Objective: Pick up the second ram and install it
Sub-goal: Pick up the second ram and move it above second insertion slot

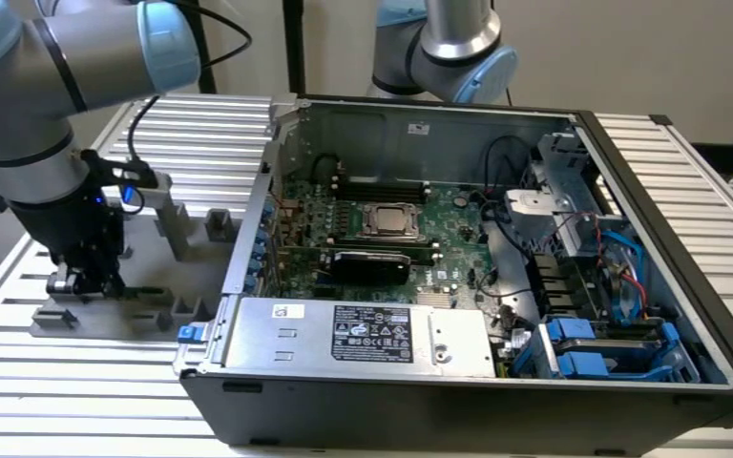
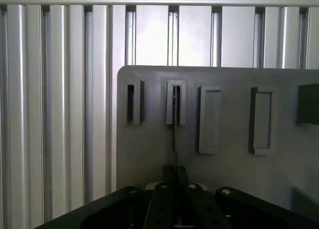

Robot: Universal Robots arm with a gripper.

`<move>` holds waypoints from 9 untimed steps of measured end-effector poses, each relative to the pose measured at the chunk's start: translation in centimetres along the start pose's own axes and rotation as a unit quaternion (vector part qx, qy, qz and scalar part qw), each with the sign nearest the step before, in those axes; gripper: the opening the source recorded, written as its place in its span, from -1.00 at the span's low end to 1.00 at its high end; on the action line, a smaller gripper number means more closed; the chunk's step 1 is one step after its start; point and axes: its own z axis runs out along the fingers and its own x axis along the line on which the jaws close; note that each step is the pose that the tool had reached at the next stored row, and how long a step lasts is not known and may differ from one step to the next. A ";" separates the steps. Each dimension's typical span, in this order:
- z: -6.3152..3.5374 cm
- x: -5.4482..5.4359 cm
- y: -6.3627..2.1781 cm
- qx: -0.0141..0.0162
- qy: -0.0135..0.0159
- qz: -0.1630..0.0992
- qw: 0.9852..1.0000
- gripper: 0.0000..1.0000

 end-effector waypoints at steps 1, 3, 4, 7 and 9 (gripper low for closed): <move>0.00 0.0 0.00 0.000 0.000 0.000 1.000 -1.00; 0.01 0.0 0.00 0.000 -0.001 0.001 1.000 -1.00; 0.01 0.0 0.00 0.000 -0.001 0.001 1.000 -1.00; 0.01 0.0 0.00 0.000 -0.001 0.001 1.000 -1.00; 0.01 0.0 0.00 0.000 -0.001 0.001 1.000 -1.00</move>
